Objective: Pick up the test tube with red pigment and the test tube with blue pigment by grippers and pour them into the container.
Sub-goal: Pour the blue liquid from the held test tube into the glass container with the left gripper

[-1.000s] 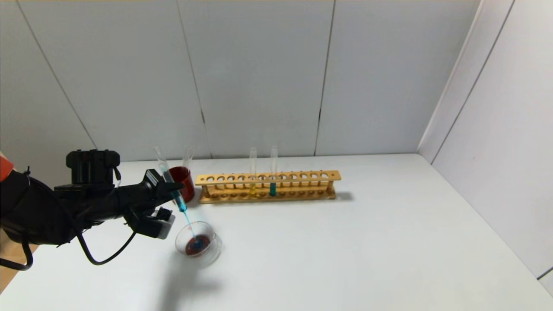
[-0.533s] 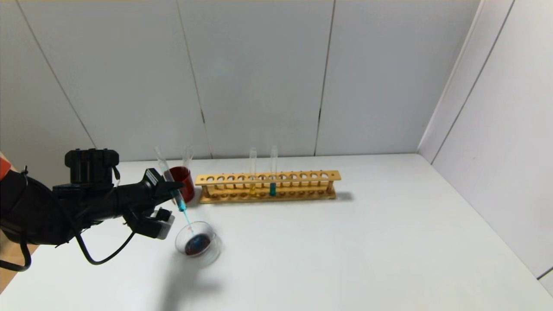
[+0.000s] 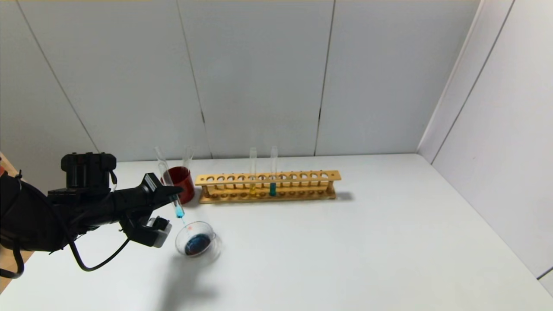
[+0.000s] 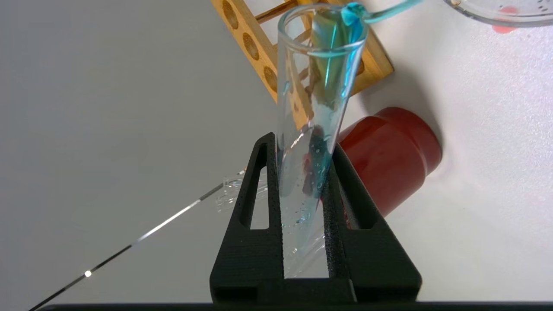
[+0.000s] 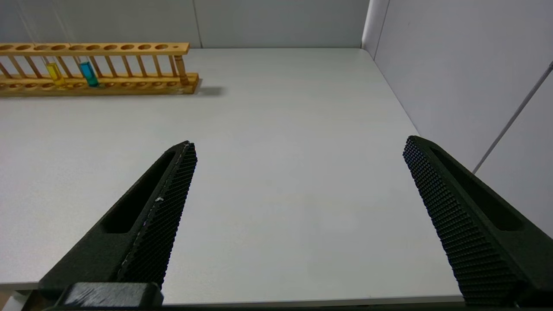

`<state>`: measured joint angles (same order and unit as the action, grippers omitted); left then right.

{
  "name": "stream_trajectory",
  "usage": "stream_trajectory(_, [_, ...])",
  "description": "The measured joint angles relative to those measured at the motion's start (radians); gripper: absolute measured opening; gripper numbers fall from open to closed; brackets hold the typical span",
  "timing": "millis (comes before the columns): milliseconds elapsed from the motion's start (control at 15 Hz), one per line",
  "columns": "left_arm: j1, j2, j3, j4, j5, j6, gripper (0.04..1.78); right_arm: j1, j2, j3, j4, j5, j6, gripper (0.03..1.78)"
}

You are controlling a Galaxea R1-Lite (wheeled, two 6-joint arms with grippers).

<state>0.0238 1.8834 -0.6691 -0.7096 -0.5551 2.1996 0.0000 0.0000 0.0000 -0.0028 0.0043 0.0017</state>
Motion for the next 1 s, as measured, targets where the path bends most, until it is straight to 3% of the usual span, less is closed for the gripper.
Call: stream_trajectory(1000, [-0.024, -0.019, -0.006, -0.003, 0.027, 0.123, 0.31, 0.0, 0.0, 0.0, 0.0, 0.0, 0.0, 1.75])
